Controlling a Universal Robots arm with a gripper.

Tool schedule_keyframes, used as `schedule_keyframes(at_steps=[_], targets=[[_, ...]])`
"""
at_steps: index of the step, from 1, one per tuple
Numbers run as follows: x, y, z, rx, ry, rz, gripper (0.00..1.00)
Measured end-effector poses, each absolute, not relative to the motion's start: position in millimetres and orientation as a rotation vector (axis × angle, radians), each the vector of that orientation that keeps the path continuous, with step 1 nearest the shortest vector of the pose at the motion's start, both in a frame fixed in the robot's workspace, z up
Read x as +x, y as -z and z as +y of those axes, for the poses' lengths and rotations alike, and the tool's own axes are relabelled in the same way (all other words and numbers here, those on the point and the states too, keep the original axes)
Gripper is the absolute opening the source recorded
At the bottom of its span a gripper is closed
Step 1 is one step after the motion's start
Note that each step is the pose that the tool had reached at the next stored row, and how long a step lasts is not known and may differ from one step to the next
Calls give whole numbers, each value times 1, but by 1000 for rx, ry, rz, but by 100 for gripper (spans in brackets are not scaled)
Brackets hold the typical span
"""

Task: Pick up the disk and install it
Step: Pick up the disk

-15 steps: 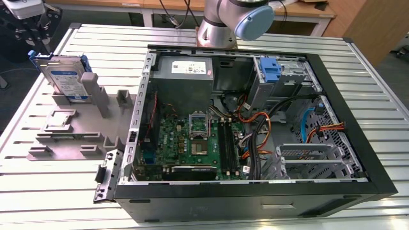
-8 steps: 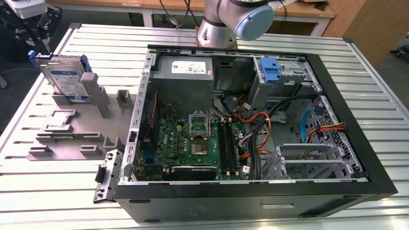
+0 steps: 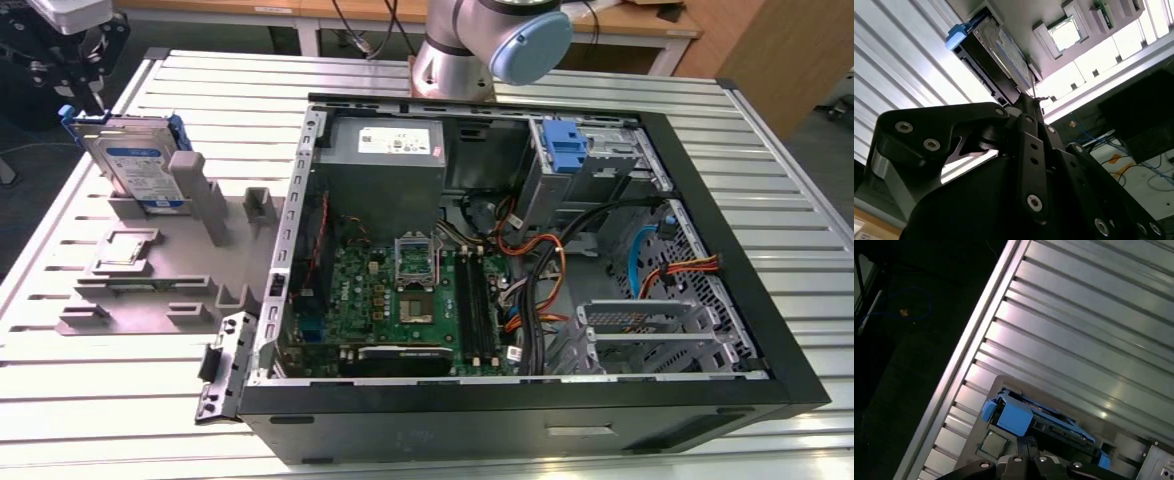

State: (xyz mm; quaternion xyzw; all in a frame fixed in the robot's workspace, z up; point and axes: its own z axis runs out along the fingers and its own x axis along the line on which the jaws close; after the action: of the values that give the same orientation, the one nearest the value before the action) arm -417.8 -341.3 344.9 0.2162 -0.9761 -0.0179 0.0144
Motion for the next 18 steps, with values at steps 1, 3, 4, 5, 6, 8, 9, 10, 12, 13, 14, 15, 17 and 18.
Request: schedule_keyframes(at_steps=[1, 3, 4, 5, 6, 8, 9, 10, 12, 13, 14, 15, 17, 18], targets=[[-418, -345, -341, 699, 55, -3033, 10], [-418, -345, -341, 747, 54, -3020, 10], [-418, -345, -341, 766, 54, -3016, 10], [-418, -345, -341, 784, 54, -3011, 10], [-418, -345, -341, 803, 53, -3006, 10], [-418, -345, -341, 836, 53, -2997, 10], [-418, -345, -341, 849, 52, -2993, 10], [-418, -345, -341, 860, 52, -2990, 10], [-418, -345, -342, 867, 52, -2988, 10], [-418, -345, -342, 867, 52, -2988, 10], [-418, -345, -342, 868, 52, -2988, 10], [-418, -345, -342, 868, 52, -2988, 10], [-418, -345, -342, 868, 52, -2988, 10], [-418, -345, -342, 869, 52, -2988, 10]])
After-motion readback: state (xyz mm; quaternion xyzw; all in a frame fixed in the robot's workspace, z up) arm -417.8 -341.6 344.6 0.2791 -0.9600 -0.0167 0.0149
